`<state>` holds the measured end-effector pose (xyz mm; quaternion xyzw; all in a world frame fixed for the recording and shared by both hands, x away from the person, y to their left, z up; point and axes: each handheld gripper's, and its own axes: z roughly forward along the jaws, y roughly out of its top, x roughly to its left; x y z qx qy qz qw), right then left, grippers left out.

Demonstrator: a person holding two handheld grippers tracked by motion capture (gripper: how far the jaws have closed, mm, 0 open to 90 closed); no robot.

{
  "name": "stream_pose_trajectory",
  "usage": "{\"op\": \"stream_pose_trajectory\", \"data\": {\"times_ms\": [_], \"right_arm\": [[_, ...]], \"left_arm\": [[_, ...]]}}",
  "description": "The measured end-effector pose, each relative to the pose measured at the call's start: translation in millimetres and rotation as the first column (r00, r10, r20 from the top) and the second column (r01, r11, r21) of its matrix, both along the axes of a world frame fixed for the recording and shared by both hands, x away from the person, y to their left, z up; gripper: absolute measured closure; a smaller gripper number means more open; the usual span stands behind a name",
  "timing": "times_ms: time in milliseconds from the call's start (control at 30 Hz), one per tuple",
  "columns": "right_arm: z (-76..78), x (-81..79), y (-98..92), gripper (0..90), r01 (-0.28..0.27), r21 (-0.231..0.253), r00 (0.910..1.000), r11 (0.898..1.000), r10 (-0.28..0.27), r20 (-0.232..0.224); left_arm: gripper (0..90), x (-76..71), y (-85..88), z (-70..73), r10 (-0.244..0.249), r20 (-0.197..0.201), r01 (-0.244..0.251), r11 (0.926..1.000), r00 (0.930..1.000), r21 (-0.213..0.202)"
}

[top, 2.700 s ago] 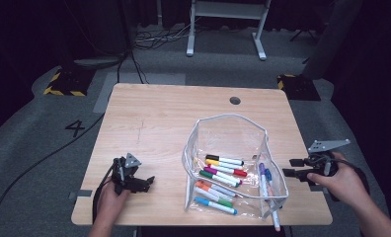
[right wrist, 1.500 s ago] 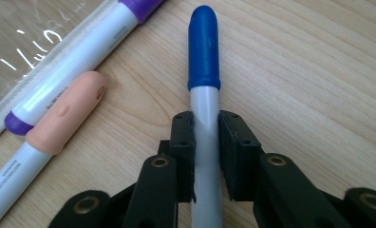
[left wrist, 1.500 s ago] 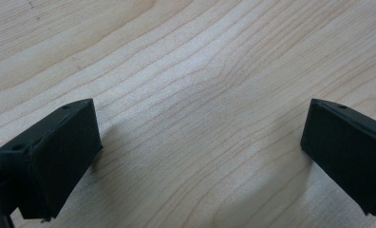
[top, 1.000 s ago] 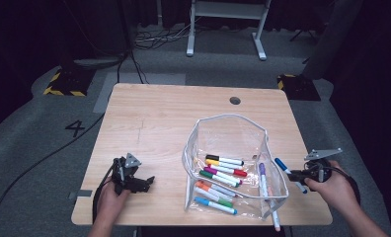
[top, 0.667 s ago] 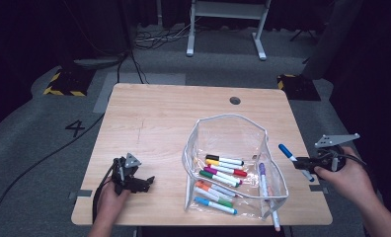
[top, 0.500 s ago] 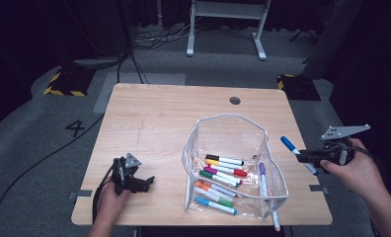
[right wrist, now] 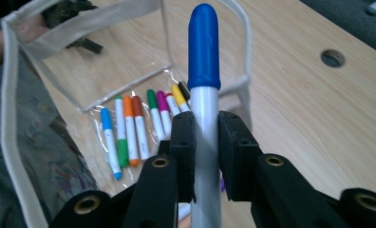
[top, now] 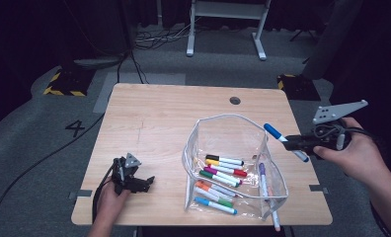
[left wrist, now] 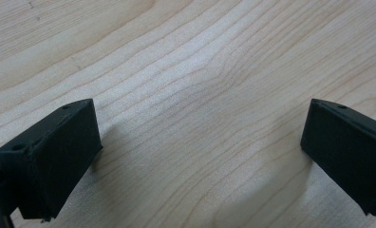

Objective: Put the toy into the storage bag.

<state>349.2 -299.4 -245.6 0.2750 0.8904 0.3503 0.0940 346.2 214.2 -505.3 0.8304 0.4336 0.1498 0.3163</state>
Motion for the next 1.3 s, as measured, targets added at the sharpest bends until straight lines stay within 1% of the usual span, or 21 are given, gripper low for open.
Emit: {"op": "stream_pose_trajectory", "data": {"times_ms": [67, 167, 367, 533, 567, 600, 633, 733, 867, 933, 1033, 1067, 1133, 1300], "right_arm": [[2.0, 1.9, 14.3, 77.1, -0.036, -0.005, 0.9994, 0.999, 0.036, -0.004], [2.0, 4.5, 37.4, 77.1, -0.087, -0.024, 0.9962, 0.996, 0.087, -0.01], [0.6, 10.9, 79.4, 77.1, -0.174, -0.059, 0.9847, 0.983, 0.174, -0.016], [-2.1, 17.5, 108.8, 77.1, -0.231, -0.076, 0.9729, 0.97, 0.23, -0.027], [-4.9, 19.2, 116.1, 77.1, -0.246, -0.079, 0.9692, 0.966, 0.244, -0.034], [-6.1, 19.8, 119.1, 77.1, -0.251, -0.082, 0.968, 0.965, 0.249, -0.036], [-10.6, 21.4, 128.1, 77.1, -0.27, -0.091, 0.9627, 0.959, 0.267, -0.041], [-19.1, 23.8, 143.2, 77.1, -0.299, -0.098, 0.9539, 0.949, 0.295, -0.056], [-29.0, 27.4, 160.8, 77.1, -0.332, -0.101, 0.9427, 0.938, 0.325, -0.073], [-34.0, 29.4, 167.7, 77.1, -0.34, -0.113, 0.9394, 0.933, 0.333, -0.082], [-43.7, 32.4, 175.1, 77.1, -0.352, -0.129, 0.9344, 0.927, 0.339, -0.109], [-47.1, 32.8, 177.1, 77.1, -0.349, -0.141, 0.9349, 0.927, 0.333, -0.122], [-54.7, 34.1, 181.2, 77.1, -0.36, -0.157, 0.9296, 0.92, 0.34, -0.143], [-73.9, 36.1, 189.2, 77.1, -0.375, -0.202, 0.9201, 0.905, 0.336, -0.201]], "left_arm": [[0.0, 0.0, -0.1, -0.2, 0.0, 0.0, 0.0, 1.0, 1.0, -0.004], [0.0, 0.0, 0.0, 0.0, 0.0, 0.0, 0.0, 1.0, 1.0, 0.0], [0.0, 0.0, 0.0, 0.0, 0.0, 0.0, 0.0, 1.0, 1.0, 0.0], [0.0, 0.1, 0.0, 0.0, 0.0, 0.0, 0.0, 1.0, 1.0, 0.001], [0.0, 0.0, 0.0, 0.0, 0.0, 0.0, 0.0, 1.0, 1.0, 0.0], [0.0, 0.1, 0.0, 0.0, 0.0, 0.0, 0.0, 1.0, 1.0, 0.0], [0.0, 0.1, 0.0, 0.0, 0.0, 0.0, 0.0, 1.0, 1.0, 0.001], [0.0, 0.1, 0.1, 0.2, -0.001, -0.002, 0.001, 1.0, 1.0, 0.002], [0.0, 0.1, 0.0, -0.1, 0.0, 0.001, 0.0, 1.0, 1.0, -0.001], [0.0, 0.1, 0.0, 0.0, 0.0, 0.0, 0.0, 1.0, 1.0, 0.001], [0.0, 0.0, 0.0, 0.0, 0.0, 0.0, 0.0, 1.0, 1.0, 0.0], [0.0, 0.1, 0.0, 0.0, 0.0, 0.0, 0.0, 1.0, 1.0, 0.0], [0.0, 0.1, 0.0, -0.1, -0.001, 0.001, 0.001, 1.0, 1.0, -0.001], [0.0, 0.1, 0.1, 0.1, -0.001, 0.0, 0.001, 1.0, 1.0, 0.001]]}}
